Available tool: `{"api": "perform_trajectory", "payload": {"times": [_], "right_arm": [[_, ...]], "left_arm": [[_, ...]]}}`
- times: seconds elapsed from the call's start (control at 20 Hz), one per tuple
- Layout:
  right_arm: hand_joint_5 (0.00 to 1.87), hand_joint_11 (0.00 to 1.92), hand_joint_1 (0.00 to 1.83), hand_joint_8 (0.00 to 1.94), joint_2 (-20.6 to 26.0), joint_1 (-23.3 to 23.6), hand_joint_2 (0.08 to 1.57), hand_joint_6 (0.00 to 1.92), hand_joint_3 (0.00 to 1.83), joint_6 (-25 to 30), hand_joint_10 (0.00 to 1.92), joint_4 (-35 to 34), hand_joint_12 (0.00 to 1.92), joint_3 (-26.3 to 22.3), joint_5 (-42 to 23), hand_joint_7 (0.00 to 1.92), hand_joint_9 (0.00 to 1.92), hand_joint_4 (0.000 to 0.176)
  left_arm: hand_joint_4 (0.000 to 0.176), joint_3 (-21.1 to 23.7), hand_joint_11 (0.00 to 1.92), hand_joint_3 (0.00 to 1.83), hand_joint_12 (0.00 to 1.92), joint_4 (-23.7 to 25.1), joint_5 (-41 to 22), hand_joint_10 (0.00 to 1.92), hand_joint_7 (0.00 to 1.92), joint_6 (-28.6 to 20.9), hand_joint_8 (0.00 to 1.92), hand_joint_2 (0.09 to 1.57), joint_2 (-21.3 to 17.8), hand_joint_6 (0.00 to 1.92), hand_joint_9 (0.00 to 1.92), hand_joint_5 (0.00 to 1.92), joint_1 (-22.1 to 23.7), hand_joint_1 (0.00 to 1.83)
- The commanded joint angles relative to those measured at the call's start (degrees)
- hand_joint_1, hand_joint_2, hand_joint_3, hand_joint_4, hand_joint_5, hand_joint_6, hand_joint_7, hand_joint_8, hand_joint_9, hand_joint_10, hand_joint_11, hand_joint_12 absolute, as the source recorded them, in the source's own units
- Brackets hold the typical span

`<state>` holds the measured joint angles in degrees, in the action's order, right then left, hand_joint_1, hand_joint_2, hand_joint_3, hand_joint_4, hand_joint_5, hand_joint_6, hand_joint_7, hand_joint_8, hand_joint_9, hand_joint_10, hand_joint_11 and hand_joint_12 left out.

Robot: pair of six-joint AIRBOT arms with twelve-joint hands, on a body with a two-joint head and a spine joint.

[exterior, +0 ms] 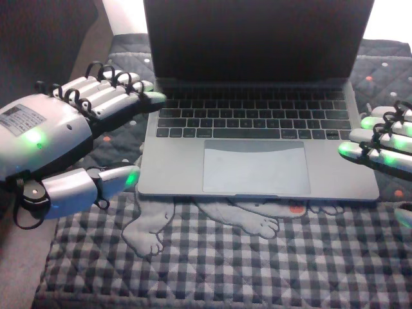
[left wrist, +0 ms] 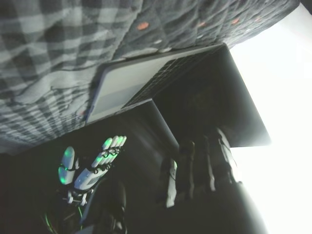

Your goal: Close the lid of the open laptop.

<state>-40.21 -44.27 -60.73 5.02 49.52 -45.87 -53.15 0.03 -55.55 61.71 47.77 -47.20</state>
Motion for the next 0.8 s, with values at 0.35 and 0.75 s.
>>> {"api": "perform_trajectory", "payload": {"times": [0.35,0.75], "right_arm": [[0.0,0.0,0.06,0.0,0.95,0.73,1.49,0.0,0.01,-0.26,0.0,-1.4,0.0,0.2,-7.52,0.0,0.0,0.0],[0.0,0.0,0.06,0.0,1.34,0.75,1.45,0.0,0.0,-0.26,0.0,-2.3,0.0,0.2,-10.39,0.0,0.0,0.071]], "left_arm": [[0.052,-0.73,0.0,0.0,0.05,0.09,-2.26,0.08,0.06,-0.25,0.0,1.51,3.43,0.07,0.01,0.07,0.72,0.39],[0.0,-2.64,0.0,0.0,0.52,0.88,5.98,0.07,0.19,-0.24,0.0,1.44,8.63,0.01,0.12,0.22,0.35,0.4]]}}
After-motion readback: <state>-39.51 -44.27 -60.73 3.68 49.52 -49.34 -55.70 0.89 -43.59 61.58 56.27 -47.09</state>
